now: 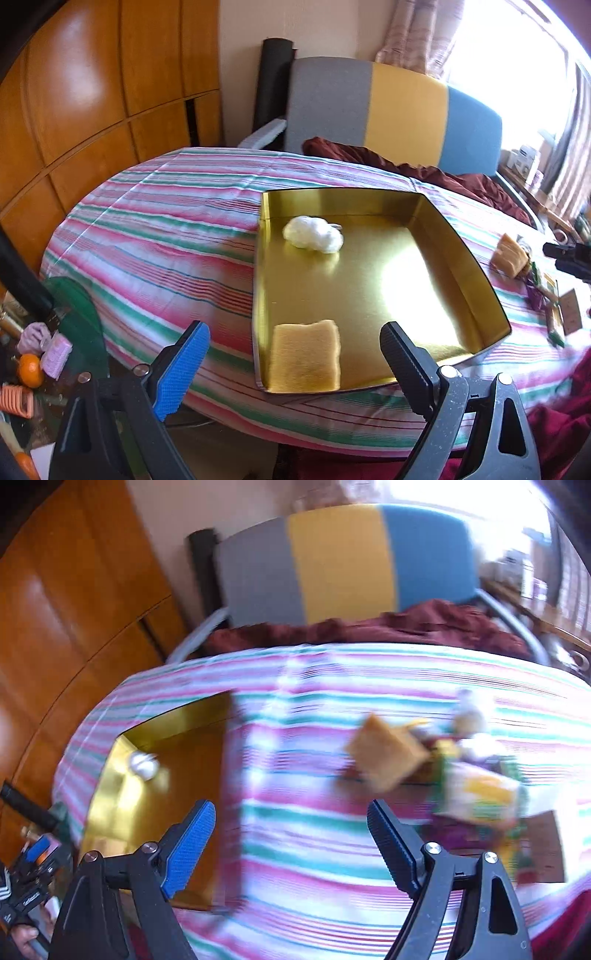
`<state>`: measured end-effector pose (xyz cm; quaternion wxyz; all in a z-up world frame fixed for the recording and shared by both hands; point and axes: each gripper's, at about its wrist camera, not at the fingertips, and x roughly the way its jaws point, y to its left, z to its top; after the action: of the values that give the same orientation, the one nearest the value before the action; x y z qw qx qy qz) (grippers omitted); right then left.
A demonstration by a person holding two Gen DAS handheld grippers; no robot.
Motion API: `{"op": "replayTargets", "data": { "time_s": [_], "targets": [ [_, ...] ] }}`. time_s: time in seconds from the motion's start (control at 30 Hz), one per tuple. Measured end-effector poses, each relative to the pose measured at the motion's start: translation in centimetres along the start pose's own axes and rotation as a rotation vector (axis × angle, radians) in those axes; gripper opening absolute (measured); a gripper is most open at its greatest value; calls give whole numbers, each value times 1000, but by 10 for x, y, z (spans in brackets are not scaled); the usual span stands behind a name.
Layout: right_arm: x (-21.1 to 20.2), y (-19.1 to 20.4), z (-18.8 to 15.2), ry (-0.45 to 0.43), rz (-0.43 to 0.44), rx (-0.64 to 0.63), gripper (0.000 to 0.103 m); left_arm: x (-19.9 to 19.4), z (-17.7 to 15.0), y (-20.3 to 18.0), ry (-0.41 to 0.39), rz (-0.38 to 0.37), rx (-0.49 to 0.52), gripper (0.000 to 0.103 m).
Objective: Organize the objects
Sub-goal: 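Move both grippers back to the pile and grasp the white box with the right gripper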
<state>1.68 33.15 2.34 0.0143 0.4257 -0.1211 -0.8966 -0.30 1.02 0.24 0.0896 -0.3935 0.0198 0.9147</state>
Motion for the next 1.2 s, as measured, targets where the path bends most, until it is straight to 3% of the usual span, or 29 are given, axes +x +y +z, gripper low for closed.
{"op": "replayTargets", "data": {
  "time_s": [0.3, 0.43, 0.53, 0.63, 0.93, 1.2],
  "targets": [
    [-44, -120, 8, -111, -194, 208, 86, 11, 9, -35, 55, -117, 26, 92],
    [-55, -174, 4, -157, -259, 328, 86, 12, 12, -59, 61, -157, 89, 92],
    [-53, -209, -10, -181, -266, 466, 87, 9, 16, -83, 54, -197, 152, 92],
    [-41, -234, -23, -125, -226, 603, 87, 11, 19, -111, 56, -232, 217, 92],
    [-43, -253, -30, -137, -118, 720, 87, 21, 12, -198, 96, -351, 390, 89],
    [-29, -240, -20, -23, -127, 619, 89, 21, -3, -233, 141, -438, 484, 90]
  ]
}}
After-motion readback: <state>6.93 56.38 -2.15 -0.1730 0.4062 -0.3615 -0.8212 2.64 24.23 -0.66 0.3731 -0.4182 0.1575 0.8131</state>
